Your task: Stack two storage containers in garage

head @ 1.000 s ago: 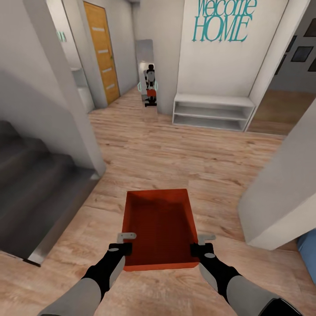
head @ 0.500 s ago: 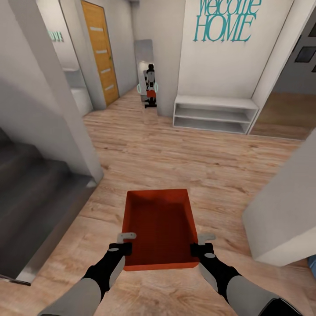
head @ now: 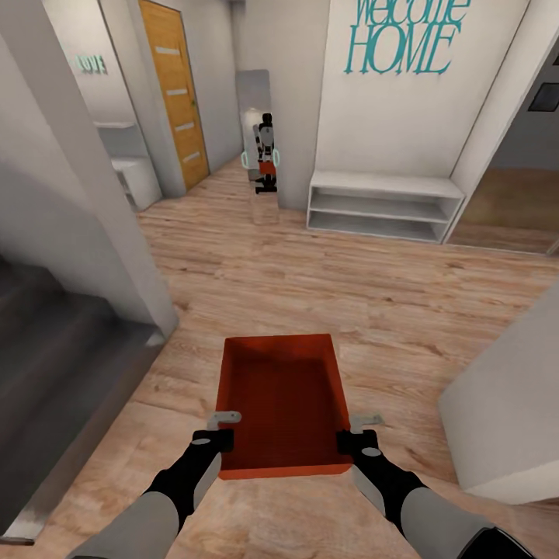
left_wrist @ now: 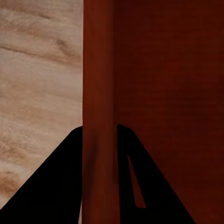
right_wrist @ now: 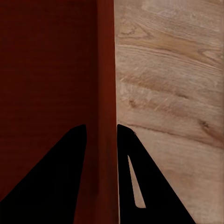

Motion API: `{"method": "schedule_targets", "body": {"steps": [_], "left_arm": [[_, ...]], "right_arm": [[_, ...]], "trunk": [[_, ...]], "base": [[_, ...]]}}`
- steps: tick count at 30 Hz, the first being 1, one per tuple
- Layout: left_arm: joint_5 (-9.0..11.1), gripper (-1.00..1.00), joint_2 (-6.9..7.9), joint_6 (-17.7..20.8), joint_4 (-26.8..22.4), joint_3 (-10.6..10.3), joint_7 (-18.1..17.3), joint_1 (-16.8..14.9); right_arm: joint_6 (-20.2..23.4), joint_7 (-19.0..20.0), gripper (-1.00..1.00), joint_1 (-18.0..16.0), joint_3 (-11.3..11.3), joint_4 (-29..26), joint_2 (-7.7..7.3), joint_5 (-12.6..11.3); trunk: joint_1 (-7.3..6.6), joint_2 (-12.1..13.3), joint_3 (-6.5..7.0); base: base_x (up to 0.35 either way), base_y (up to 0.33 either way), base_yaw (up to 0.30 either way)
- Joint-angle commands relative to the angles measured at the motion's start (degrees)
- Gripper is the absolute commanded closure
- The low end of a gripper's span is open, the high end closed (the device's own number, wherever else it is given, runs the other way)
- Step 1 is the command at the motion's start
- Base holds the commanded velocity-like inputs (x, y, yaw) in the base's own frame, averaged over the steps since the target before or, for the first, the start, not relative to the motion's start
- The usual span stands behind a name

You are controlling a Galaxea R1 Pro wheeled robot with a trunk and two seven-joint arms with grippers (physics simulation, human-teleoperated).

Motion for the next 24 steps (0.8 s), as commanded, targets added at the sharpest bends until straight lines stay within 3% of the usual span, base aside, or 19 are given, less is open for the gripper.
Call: {"method": "schedule_targets", "body": {"steps": [1,24], "left_arm": [[1.6,1.0,1.12,0.3,0.5,-1.1,0.6,0.0],[1.6,1.0,1.12,0.3,0.5,-1.1,0.6,0.0]], "right_arm": [[-0.8,-0.5,1.0,-0.1,-0.2,-0.3,-0.3,0.2],[-0.8,-0.5,1.0,-0.1,-0.2,-0.3,-0.3,0.2]], "trunk": [[0.04,0.0,-0.05],[0.04,0.0,-0.05]], "base": [[0.323,0.0,0.0],[0.323,0.0,0.0]]}}
